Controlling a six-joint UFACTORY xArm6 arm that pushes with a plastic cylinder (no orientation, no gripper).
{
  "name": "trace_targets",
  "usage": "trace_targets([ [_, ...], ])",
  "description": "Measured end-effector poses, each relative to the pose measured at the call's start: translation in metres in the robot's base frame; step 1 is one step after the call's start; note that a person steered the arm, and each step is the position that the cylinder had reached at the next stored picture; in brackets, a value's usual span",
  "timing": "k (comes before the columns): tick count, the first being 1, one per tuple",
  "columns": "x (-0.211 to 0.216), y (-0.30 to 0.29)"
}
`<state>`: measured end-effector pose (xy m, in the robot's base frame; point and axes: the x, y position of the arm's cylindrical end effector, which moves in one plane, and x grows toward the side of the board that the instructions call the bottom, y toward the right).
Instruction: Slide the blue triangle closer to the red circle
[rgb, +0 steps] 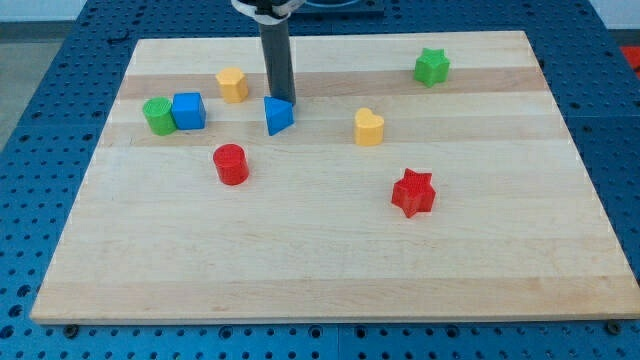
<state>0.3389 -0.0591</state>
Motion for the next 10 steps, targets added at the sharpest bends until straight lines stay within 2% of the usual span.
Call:
trace_targets([
  [3, 0.019, -0.011],
  [5, 0.03, 0.037],
  [6, 0.036, 0.035],
  [9, 0.032, -0.029],
  [10, 0.035, -0.023],
])
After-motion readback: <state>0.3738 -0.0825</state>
